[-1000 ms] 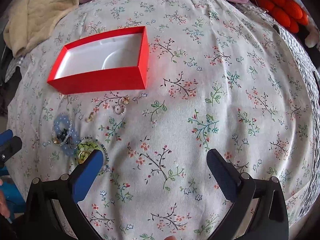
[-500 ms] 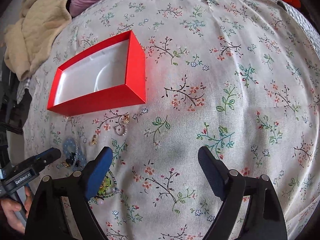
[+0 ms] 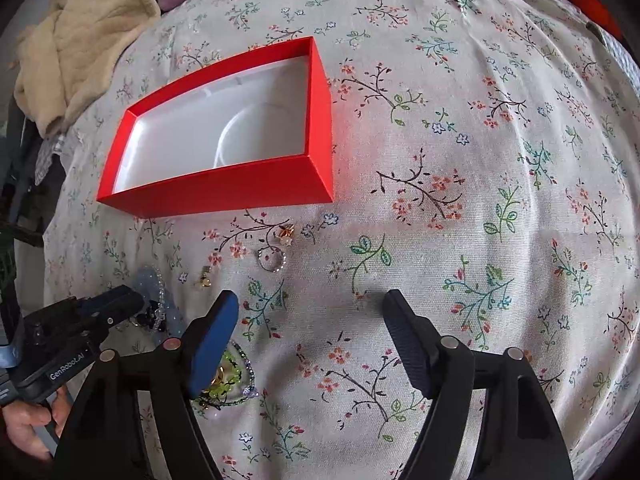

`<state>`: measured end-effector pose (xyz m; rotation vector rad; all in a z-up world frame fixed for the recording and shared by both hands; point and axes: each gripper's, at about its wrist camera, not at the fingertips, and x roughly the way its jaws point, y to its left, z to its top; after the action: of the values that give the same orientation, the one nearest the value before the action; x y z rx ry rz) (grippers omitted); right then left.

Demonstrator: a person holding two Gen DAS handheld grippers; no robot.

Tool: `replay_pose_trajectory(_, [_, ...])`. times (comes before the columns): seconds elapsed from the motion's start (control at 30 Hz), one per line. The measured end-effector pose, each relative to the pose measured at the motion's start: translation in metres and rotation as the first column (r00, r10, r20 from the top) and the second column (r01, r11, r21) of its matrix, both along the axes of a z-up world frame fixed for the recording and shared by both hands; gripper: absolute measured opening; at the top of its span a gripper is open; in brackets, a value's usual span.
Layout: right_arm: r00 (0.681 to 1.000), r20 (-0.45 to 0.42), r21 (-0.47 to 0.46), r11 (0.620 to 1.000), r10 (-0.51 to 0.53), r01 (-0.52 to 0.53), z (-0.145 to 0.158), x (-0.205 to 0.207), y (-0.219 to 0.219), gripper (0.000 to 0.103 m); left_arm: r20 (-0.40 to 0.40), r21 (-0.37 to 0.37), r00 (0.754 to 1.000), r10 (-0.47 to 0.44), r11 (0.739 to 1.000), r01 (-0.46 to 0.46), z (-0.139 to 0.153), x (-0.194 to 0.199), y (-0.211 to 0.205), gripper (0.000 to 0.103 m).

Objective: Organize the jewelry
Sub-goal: 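Close the left gripper on the silver bead bracelet while the right gripper grasps the green beaded bracelet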

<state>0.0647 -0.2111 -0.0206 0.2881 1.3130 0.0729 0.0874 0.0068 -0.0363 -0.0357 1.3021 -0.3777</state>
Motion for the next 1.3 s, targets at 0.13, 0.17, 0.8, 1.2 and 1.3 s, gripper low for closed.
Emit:
replay_pose_trajectory(0.13, [0.999, -0.011, 0.041, 0.999, 0.030, -0.029, -0.001, -0.003, 0.008, 0.055, 0.004, 0.004, 1.000, -0.008, 1.000, 0.008, 0.001, 0.000, -0.012, 0.004])
replay_pose_trajectory(0.17, [0.999, -0.015, 0.054, 0.998, 0.036, -0.035, -0.002, -0.003, 0.010, 0.051, 0.002, 0.003, 1.000, -0.004, 1.000, 0.004, 0.001, 0.000, -0.012, 0.000])
replay_pose_trajectory(0.8, [0.992, -0.021, 0.091, 0.989, 0.121, -0.119, 0.001, -0.024, 0.035, 0.029, -0.007, -0.036, 0.997, 0.071, 0.997, -0.072, 0.007, -0.005, 0.027, 0.001])
replay_pose_trajectory(1.2, [0.989, 0.025, 0.004, 0.989, 0.144, -0.145, 0.011, -0.026, 0.037, 0.005, -0.052, -0.151, 0.997, 0.060, 0.986, -0.067, 0.015, -0.009, 0.025, 0.029])
replay_pose_trajectory(1.3, [0.991, 0.052, 0.020, 0.992, 0.123, -0.125, 0.021, -0.028, 0.029, 0.005, -0.028, -0.145, 0.999, 0.039, 0.988, -0.043, 0.019, -0.009, 0.015, 0.032])
